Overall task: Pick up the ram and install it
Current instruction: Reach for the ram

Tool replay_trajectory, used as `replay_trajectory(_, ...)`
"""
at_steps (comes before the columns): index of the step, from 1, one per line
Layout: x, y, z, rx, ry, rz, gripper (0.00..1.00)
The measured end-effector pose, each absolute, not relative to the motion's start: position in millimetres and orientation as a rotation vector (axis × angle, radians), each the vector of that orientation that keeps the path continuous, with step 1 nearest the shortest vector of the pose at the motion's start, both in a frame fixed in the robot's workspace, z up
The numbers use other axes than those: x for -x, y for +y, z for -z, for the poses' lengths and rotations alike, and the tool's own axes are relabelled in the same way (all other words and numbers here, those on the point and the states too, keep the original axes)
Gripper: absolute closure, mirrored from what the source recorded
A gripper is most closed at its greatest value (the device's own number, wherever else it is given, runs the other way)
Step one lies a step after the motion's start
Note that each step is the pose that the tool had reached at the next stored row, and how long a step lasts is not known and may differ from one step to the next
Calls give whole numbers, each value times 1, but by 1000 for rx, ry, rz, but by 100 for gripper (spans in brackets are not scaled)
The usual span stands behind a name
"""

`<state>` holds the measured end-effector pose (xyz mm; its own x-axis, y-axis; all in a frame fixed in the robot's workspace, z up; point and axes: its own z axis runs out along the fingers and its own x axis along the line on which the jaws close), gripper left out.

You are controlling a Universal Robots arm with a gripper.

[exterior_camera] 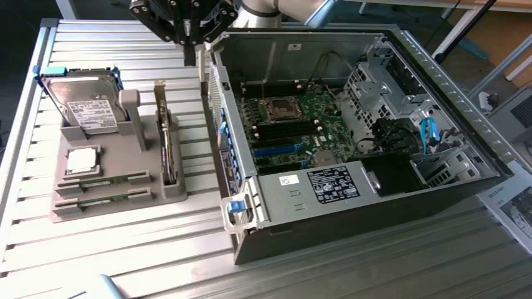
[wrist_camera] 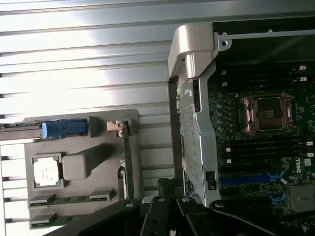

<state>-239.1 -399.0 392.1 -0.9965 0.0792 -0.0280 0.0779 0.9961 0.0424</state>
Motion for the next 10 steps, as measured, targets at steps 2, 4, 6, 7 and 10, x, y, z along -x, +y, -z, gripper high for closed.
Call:
replay_trajectory(2, 249, -399, -392, -123, 3109, -64, 90)
replay_trajectory(4, 265, -399, -392, -122, 3108, -64, 90)
replay_trajectory(6, 277, -399, -392, -122, 3107, -65, 90)
replay_trajectory(7, 281, -399, -392, -122, 3107, -64, 90)
replay_trajectory(10, 301, -399, -392, -122, 3105, -65, 90)
